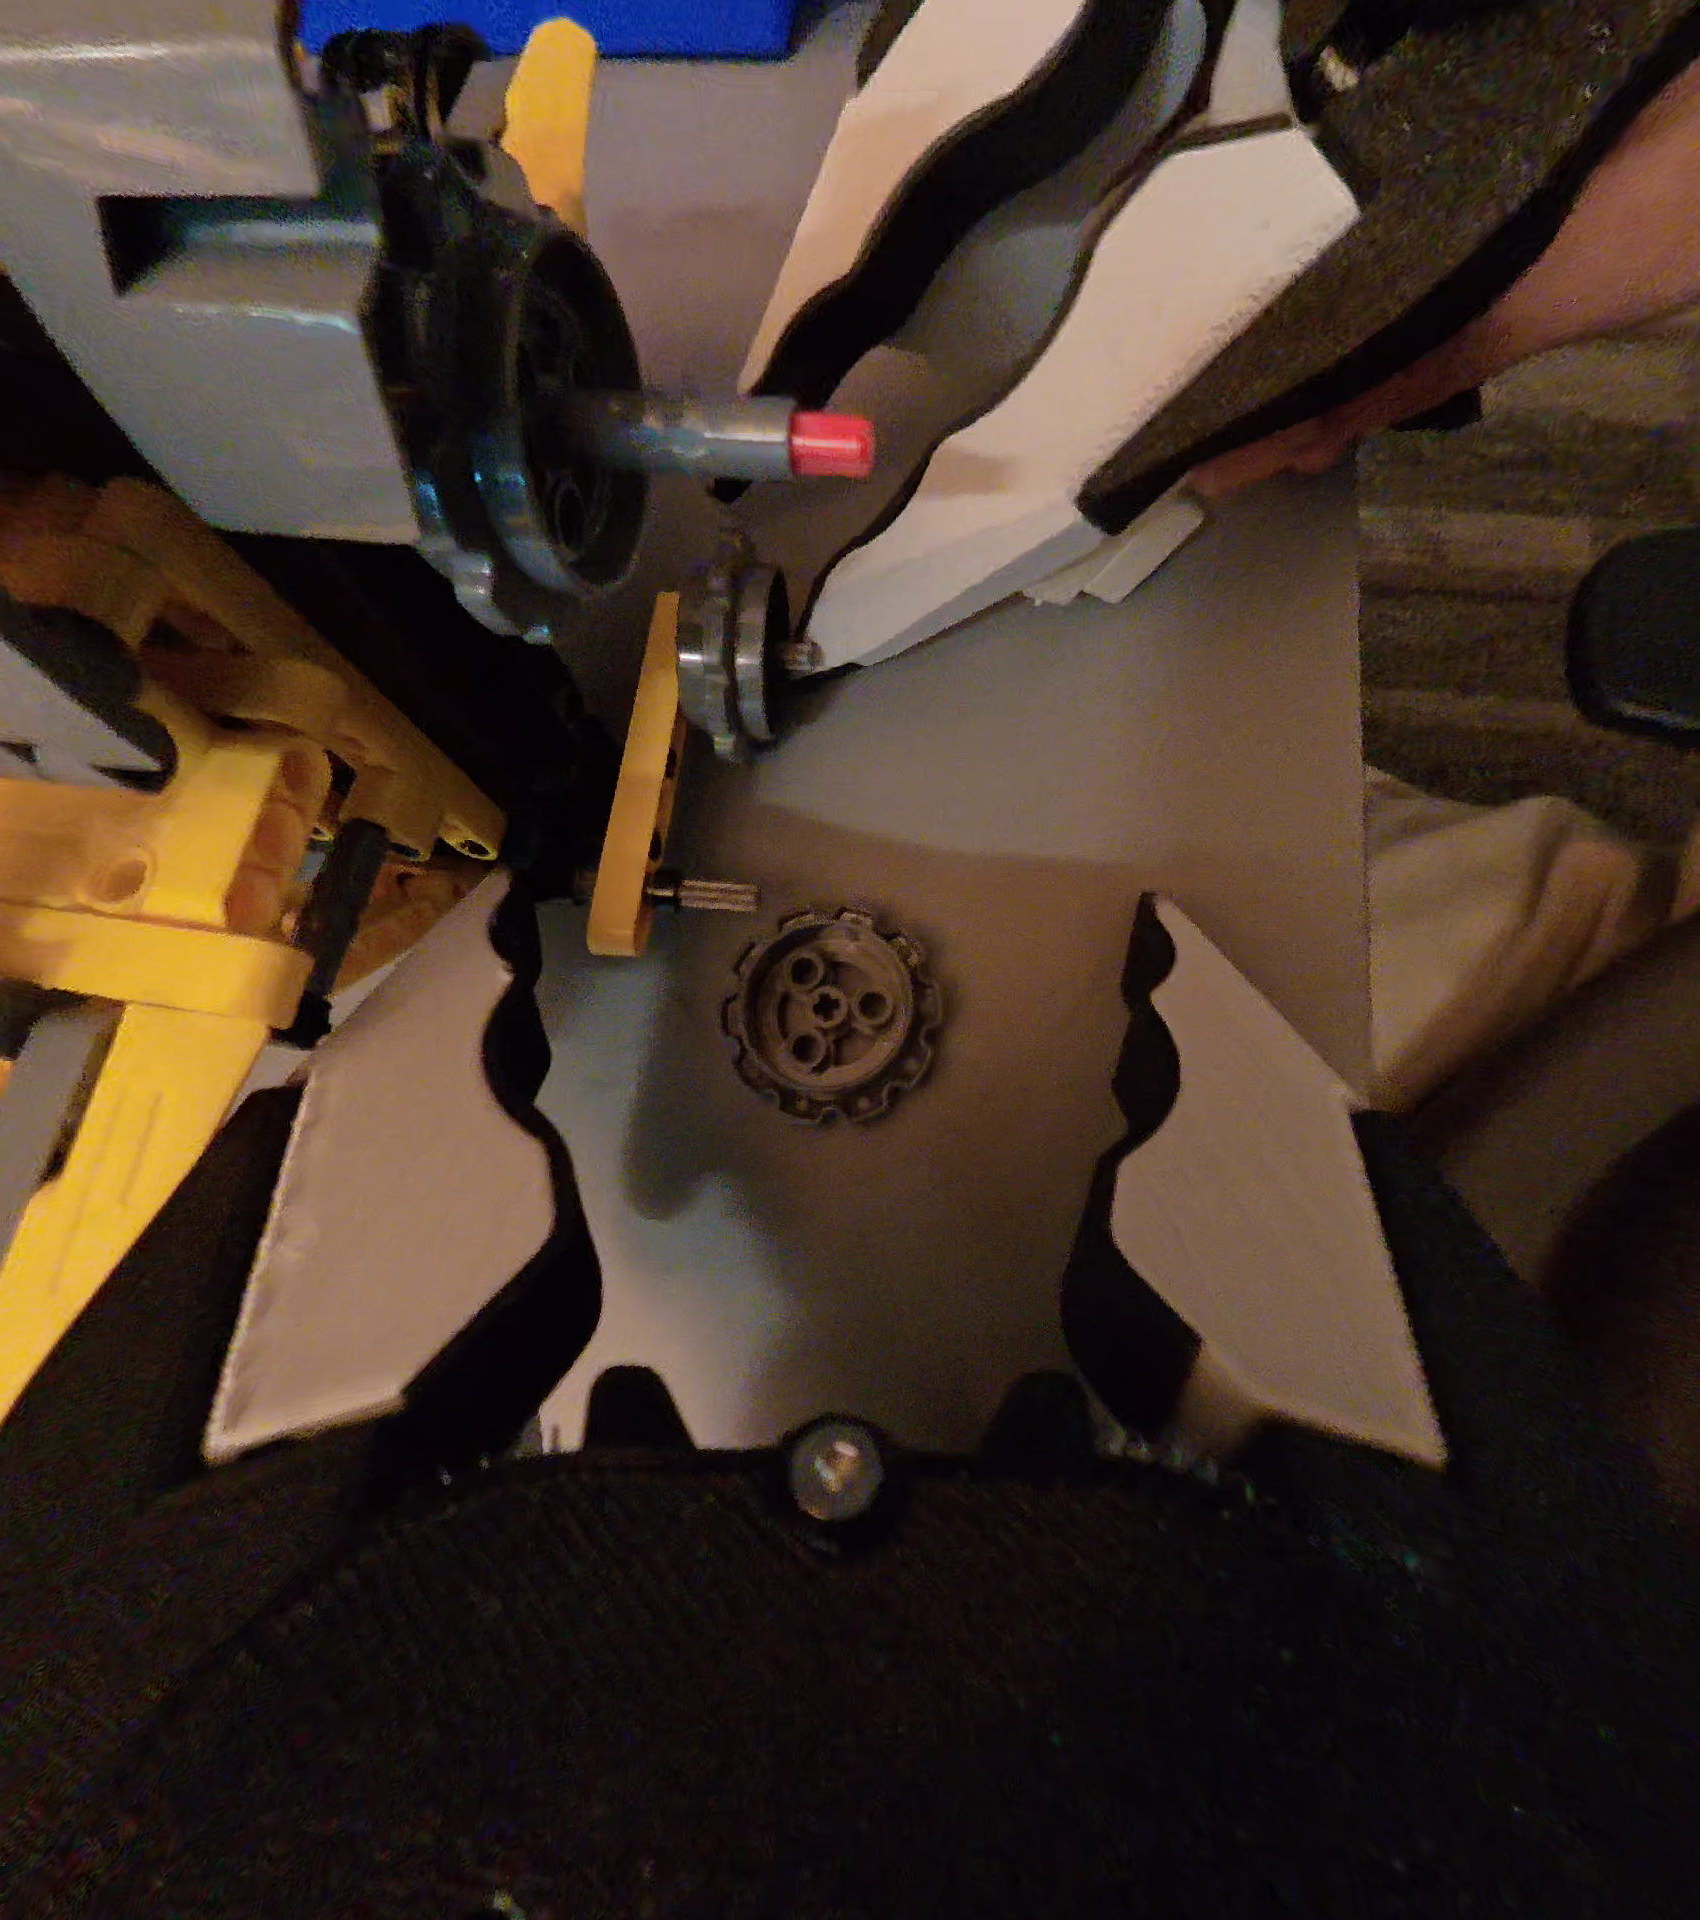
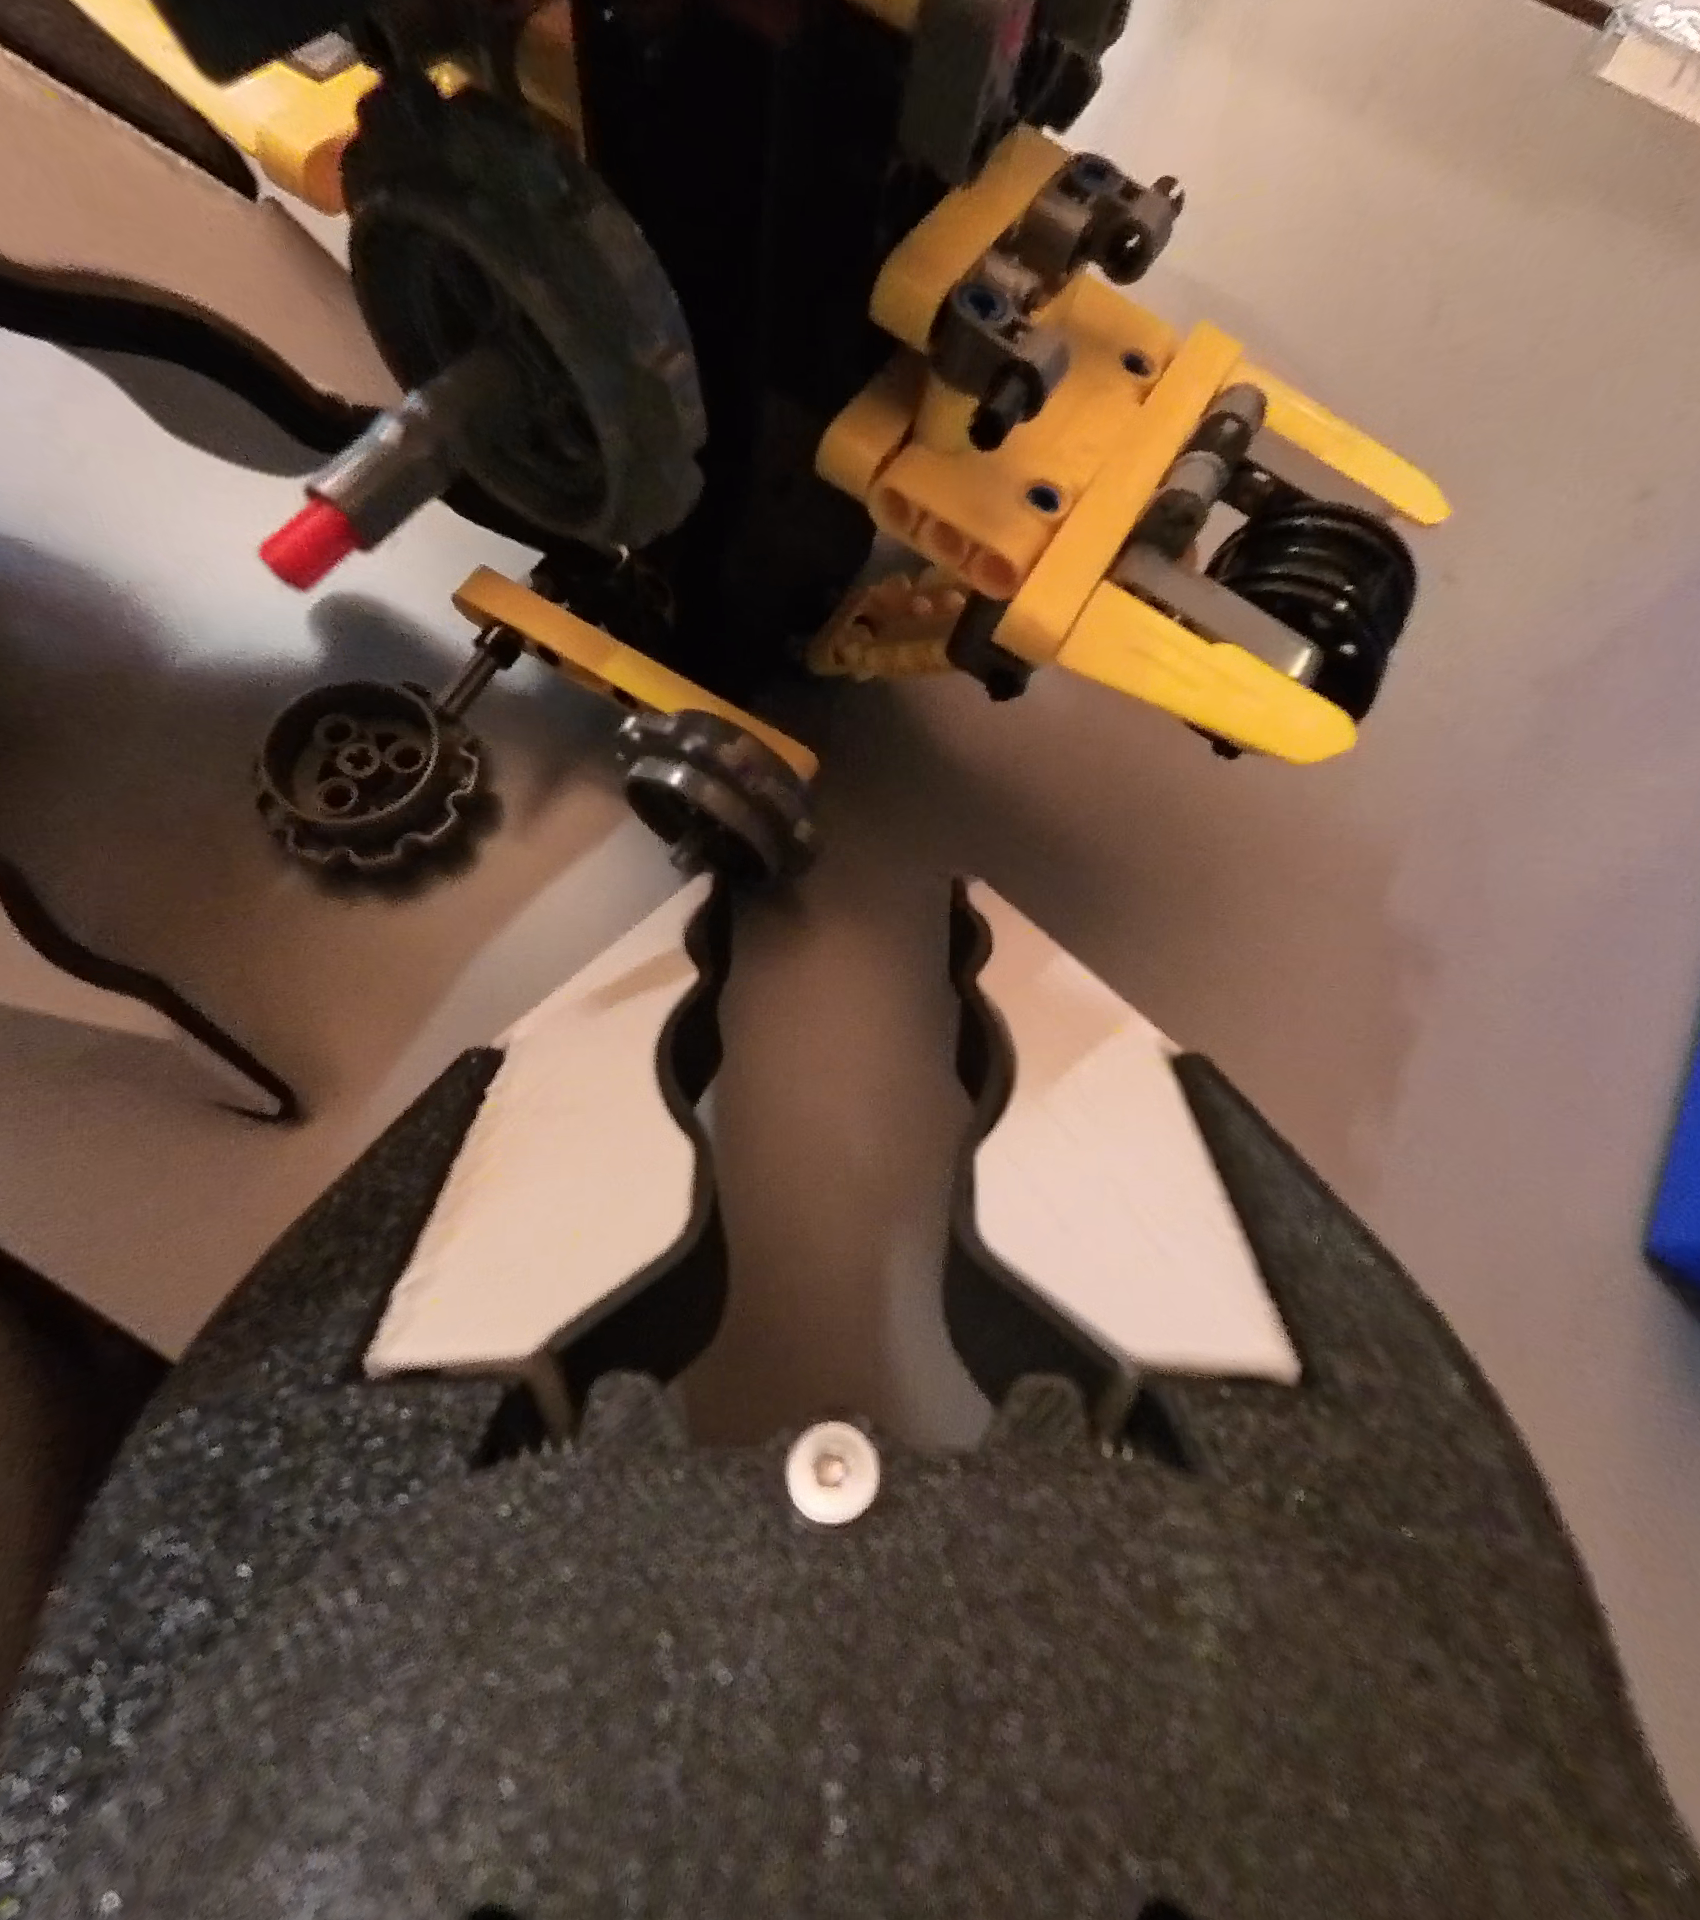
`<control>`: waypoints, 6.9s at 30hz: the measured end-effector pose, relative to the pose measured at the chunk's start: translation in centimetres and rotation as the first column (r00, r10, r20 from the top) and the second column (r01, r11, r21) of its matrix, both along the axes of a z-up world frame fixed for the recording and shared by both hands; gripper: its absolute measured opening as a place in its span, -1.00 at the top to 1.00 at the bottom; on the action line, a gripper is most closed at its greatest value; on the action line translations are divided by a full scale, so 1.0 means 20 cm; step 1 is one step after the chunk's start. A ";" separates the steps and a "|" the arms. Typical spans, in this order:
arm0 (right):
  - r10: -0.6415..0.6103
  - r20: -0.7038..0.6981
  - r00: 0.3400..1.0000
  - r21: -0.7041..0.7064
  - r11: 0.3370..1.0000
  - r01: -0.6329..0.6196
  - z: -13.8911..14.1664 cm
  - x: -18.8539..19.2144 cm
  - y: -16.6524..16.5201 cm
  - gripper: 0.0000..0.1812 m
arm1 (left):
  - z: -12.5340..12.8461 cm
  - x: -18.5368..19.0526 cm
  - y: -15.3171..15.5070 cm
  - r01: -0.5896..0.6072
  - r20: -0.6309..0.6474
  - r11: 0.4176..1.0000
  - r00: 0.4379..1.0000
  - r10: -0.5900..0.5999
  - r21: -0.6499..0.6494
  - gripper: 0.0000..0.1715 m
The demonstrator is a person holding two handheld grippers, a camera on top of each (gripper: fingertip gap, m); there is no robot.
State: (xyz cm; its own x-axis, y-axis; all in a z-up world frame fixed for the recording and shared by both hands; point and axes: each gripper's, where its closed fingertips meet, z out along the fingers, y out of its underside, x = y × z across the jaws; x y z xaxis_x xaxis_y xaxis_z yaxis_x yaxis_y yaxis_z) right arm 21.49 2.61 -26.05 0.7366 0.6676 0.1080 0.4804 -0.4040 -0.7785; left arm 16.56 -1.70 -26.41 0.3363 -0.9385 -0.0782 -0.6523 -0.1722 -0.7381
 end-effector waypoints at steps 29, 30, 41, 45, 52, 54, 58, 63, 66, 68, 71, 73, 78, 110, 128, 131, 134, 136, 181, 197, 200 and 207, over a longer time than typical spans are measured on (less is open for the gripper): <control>0.292 -0.183 0.939 -0.076 0.948 -0.309 0.09 -0.08 -0.04 0.45 | 0.08 -0.14 0.12 -0.070 0.041 0.997 0.997 0.069 0.028 0.59; 0.298 -0.187 0.936 -0.080 0.945 -0.317 0.09 -0.09 -0.04 0.47 | 0.07 -0.14 0.11 -0.045 0.046 0.999 0.998 0.045 0.006 0.42; 0.342 -0.126 0.931 -0.112 0.928 -0.356 0.04 -0.14 -0.06 0.50 | 0.03 -0.10 0.13 0.032 0.058 0.998 0.998 -0.030 -0.045 0.04; 0.326 -0.114 0.939 -0.106 0.935 -0.337 0.04 -0.13 -0.04 0.52 | 0.01 -0.11 0.12 0.035 0.045 0.997 0.998 -0.032 -0.063 0.10; 0.309 -0.120 0.943 -0.099 0.942 -0.321 0.04 -0.13 -0.02 0.54 | 0.02 -0.16 0.09 0.047 0.051 0.998 0.998 -0.044 -0.052 0.26; 0.294 -0.122 0.948 -0.091 0.948 -0.305 0.05 -0.12 -0.01 0.54 | 0.02 -0.15 0.08 0.050 0.052 0.997 0.998 -0.047 -0.054 0.31; 0.256 -0.115 0.960 -0.075 0.961 -0.266 0.05 -0.08 0.01 0.56 | 0.03 -0.12 0.06 0.042 0.059 0.998 0.998 -0.039 -0.051 0.35; 0.201 -0.129 0.971 -0.057 0.976 -0.209 0.07 -0.01 0.04 0.54 | 0.02 -0.05 0.01 0.035 0.040 0.999 0.999 -0.034 -0.032 0.19; 0.164 -0.114 0.980 -0.034 0.985 -0.169 0.09 0.04 0.05 0.51 | 0.02 0.00 -0.01 0.035 0.036 0.999 0.999 -0.034 -0.030 0.09; 0.141 -0.113 0.984 -0.010 0.990 -0.143 0.10 0.07 0.04 0.50 | 0.02 0.01 0.00 0.011 0.041 0.999 0.999 -0.009 -0.039 0.11; 0.129 -0.146 0.981 0.062 0.991 -0.121 0.16 0.06 0.00 0.49 | 0.05 0.00 0.00 -0.020 0.087 0.998 0.996 0.026 -0.068 0.12; 0.153 -0.163 0.975 0.114 0.984 -0.136 0.20 0.04 -0.05 0.50 | 0.08 -0.03 0.00 -0.034 0.118 0.996 0.992 0.043 -0.079 0.12; 0.244 -0.110 0.963 0.223 0.951 -0.216 0.23 -0.05 -0.15 0.54 | 0.12 -0.07 -0.01 -0.062 0.151 0.997 0.986 0.068 -0.043 0.11; 0.306 0.025 0.952 0.211 0.929 -0.304 0.16 -0.18 -0.13 0.62 | 0.01 -0.03 0.15 0.006 -0.009 0.996 1.000 -0.006 0.094 0.28; 0.052 0.089 0.995 0.135 0.989 -0.064 0.08 -0.23 0.06 0.43 | 0.02 -0.02 0.09 0.083 0.035 0.997 0.996 -0.083 -0.002 -0.05; 0.043 0.092 0.995 0.162 0.985 -0.058 0.09 -0.24 0.07 0.47 | 0.02 -0.02 0.09 0.090 0.038 0.996 0.995 -0.090 -0.006 -0.06; 0.053 0.078 0.996 0.146 0.987 -0.064 0.09 -0.24 0.07 0.49 | 0.02 -0.02 0.09 0.094 0.042 0.996 0.995 -0.094 -0.008 -0.05; 0.056 0.059 0.997 0.129 0.990 -0.063 0.08 -0.24 0.07 0.50 | 0.02 -0.02 0.08 0.094 0.042 0.996 0.995 -0.093 -0.004 -0.03; 0.023 0.026 0.999 0.175 0.984 -0.027 0.15 -0.11 -0.05 0.44 | 0.05 -0.05 0.05 0.022 0.076 0.999 0.997 -0.020 -0.034 -0.15; 0.186 -0.133 0.973 -0.001 0.982 -0.188 -0.01 -0.25 -0.52 0.43 | 0.04 -0.08 0.09 -0.067 0.074 0.997 0.995 0.070 -0.045 0.05; 0.154 -0.069 0.986 0.040 0.988 -0.152 -0.01 -0.24 -0.48 0.59 | 0.03 -0.05 0.09 -0.048 0.040 0.998 0.998 0.050 -0.035 0.08; 0.044 0.021 0.999 0.078 0.996 -0.045 -0.01 -0.04 -0.37 0.61 | 0.04 0.05 -0.07 0.048 0.040 0.996 0.998 -0.045 -0.082 0.25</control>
State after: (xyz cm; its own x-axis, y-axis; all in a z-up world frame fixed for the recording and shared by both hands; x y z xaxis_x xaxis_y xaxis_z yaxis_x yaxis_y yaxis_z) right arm 20.70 -4.70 -26.19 0.7034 0.6888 0.1754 0.5121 -0.3201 -0.7970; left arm 17.63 -3.14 -25.53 0.2937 -0.9558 0.0122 -0.6328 -0.2039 -0.7470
